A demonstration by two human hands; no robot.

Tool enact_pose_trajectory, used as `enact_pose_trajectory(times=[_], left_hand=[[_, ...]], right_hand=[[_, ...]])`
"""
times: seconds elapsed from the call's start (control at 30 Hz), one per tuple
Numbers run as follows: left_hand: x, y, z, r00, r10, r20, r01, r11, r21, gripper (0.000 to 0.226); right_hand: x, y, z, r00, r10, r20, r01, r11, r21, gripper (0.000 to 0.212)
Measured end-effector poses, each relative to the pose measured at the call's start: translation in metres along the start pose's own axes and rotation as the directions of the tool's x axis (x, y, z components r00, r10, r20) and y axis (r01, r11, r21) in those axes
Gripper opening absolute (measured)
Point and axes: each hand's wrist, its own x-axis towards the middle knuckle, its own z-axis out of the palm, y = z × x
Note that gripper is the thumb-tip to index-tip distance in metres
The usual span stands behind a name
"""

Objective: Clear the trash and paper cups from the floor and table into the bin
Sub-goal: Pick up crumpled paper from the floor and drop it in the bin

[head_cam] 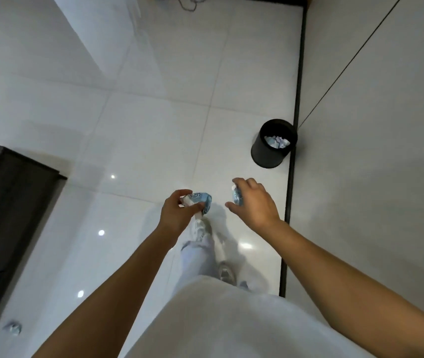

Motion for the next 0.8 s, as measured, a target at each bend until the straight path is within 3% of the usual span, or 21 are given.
enact_pose_trajectory(times=[0.5,0.8], left_hand=[[0.261,0.198,0.147,0.980,0.007,0.199,-0.049,0.977,0.206,0.043],[0.374,0.228,0.236,0.978,-0.090,0.190,0.041,0.968,0.248,0.044]], right_hand=[[0.254,0.125,-0.120,0.958,0.269,-0.100,-0.266,0.963,0.043,0.062],[0.365,0.236,-0.123,0.925,0.367,-0.095,-0.357,0.928,0.104,0.063]])
